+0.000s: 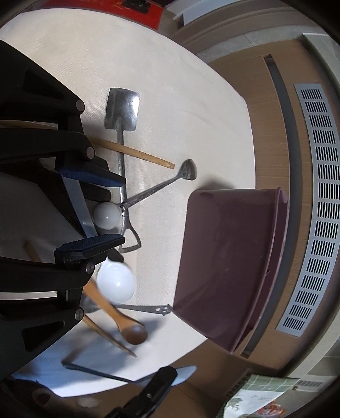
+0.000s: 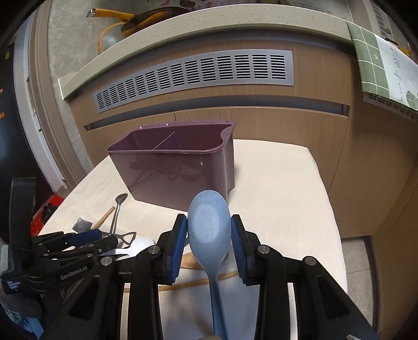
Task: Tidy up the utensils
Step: 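Grasp the light blue spoon with the right tool while the left tool grasps the white-knobbed utensil, then lift the blue spoon with the right tool while the left tool lifts the white-knobbed utensil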
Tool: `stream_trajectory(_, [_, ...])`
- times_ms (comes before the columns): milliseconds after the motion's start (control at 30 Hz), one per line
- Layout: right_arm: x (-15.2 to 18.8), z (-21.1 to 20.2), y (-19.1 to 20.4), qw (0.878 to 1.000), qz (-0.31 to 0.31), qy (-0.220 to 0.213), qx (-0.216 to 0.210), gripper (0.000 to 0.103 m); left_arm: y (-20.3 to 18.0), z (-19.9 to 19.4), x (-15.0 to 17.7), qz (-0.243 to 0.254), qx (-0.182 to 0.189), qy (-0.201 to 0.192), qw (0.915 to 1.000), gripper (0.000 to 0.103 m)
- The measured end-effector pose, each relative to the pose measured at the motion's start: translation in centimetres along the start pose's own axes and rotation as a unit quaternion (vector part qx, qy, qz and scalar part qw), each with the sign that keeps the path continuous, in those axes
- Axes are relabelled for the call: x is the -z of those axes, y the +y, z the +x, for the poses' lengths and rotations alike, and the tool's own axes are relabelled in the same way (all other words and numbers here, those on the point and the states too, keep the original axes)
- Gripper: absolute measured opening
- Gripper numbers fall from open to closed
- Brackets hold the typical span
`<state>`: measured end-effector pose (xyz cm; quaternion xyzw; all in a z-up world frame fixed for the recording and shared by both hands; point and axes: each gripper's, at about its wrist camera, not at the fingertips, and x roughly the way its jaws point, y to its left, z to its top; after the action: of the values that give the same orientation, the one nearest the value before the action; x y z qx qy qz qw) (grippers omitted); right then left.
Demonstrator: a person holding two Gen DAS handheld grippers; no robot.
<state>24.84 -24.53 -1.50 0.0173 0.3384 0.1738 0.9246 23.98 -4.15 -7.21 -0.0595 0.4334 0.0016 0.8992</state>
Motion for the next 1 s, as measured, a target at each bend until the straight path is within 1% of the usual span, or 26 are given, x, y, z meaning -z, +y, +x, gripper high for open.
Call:
stream_trajectory(33, [0.2, 0.0, 0.1, 1.000, 0.001, 0.000, 0.002, 0.031, 0.0, 0.1, 0.2, -0.001, 0.002, 0.002, 1.0000, 0.031])
stream_trajectory(100, [0.4, -0.2, 0.3, 1.000, 0.002, 0.001, 0.005, 0.031, 0.4, 0.0, 0.4, -0.004, 0.008, 0.000, 1.0000, 0.028])
stream_trajectory(133, [0.6, -0.4, 0.4, 1.000, 0.003, 0.000, 0.007, 0.031, 0.5, -0.5, 0.5, -0.002, 0.012, -0.008, 0.9999, 0.023])
stream_trajectory(200, [0.6, -0.9, 0.7, 1.000, 0.005, -0.002, 0.010, 0.031, 0.6, -1.5, 0.8, 0.010, 0.009, -0.026, 0.9996, 0.023])
stream_trajectory(333, [0.8, -2.0, 1.3, 1.000, 0.006, -0.013, 0.027, 0.031, 1.5, -5.3, 1.0, 0.027, 0.022, -0.078, 0.9963, 0.023])
stream_trajectory(400, [0.9, -3.0, 1.8, 0.999, 0.001, -0.020, 0.037, 0.031, 1.8, -7.3, 0.5, 0.040, 0.023, -0.104, 0.9935, 0.023])
stream_trajectory(500, [0.8, -4.2, 2.4, 0.999, -0.009, -0.029, 0.043, 0.031, 2.5, -9.8, -0.5, 0.054, 0.034, -0.126, 0.9900, 0.023])
stream_trajectory(600, [0.3, -5.7, 3.1, 0.997, -0.022, -0.046, 0.052, 0.031, 3.4, -12.0, -2.0, 0.051, 0.062, -0.131, 0.9881, 0.023])
stream_trajectory(733, [-0.2, -7.0, 3.8, 0.995, -0.040, -0.067, 0.059, 0.027, 4.5, -13.9, -3.9, 0.033, 0.104, -0.130, 0.9855, 0.023])
stream_trajectory(867, [-0.6, -6.9, 4.1, 0.995, -0.047, -0.070, 0.057, 0.026, 5.4, -14.8, -4.9, 0.022, 0.125, -0.132, 0.9831, 0.023])
stream_trajectory(933, [-0.6, -6.8, 4.1, 0.995, -0.049, -0.070, 0.051, 0.019, 5.6, -14.7, -5.0, 0.018, 0.132, -0.128, 0.9828, 0.023])
stream_trajectory(1000, [-0.6, -6.5, 4.0, 0.996, -0.051, -0.066, 0.042, 0.017, 5.7, -14.7, -4.8, 0.020, 0.130, -0.129, 0.9829, 0.023])
